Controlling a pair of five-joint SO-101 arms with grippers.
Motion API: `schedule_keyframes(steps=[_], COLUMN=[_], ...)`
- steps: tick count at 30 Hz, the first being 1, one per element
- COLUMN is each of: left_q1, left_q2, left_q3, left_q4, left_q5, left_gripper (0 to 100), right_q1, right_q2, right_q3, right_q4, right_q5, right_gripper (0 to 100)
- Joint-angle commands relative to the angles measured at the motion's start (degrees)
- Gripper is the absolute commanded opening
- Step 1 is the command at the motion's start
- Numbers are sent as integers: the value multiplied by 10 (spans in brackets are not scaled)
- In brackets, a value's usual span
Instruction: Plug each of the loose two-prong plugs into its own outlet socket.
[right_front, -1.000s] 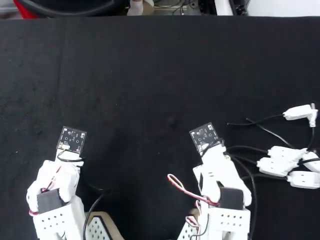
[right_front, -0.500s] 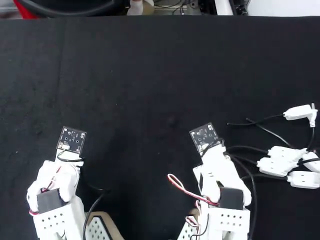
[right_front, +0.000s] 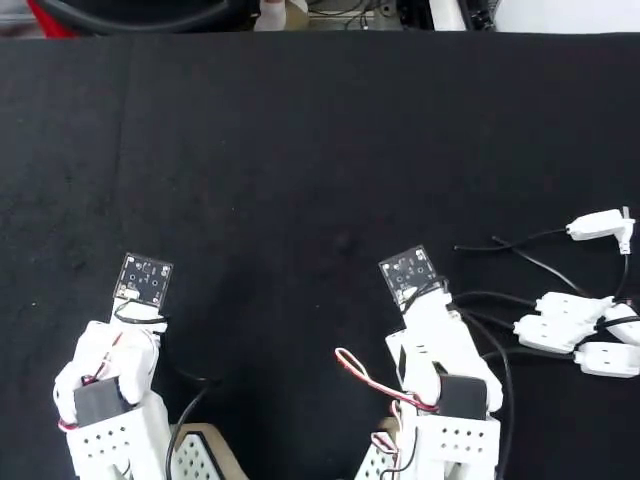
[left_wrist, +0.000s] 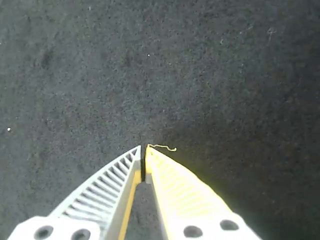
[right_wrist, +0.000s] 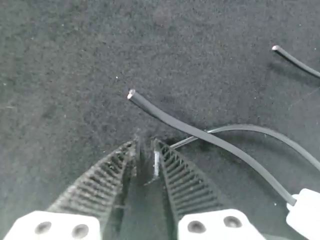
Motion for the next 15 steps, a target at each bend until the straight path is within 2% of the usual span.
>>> schedule_keyframes(steps=[1, 15], left_q1=[4, 6], left_q2=[-6, -6], left_q3=[11, 11], left_q4=[-1, -1], left_q5=[-7, -7], left_gripper=[30, 30], right_q1=[-2, -2], right_q2=[-36, -36], right_q3=[0, 0], right_q4=[4, 4], right_q5=[-2, -2], right_gripper=[40, 40])
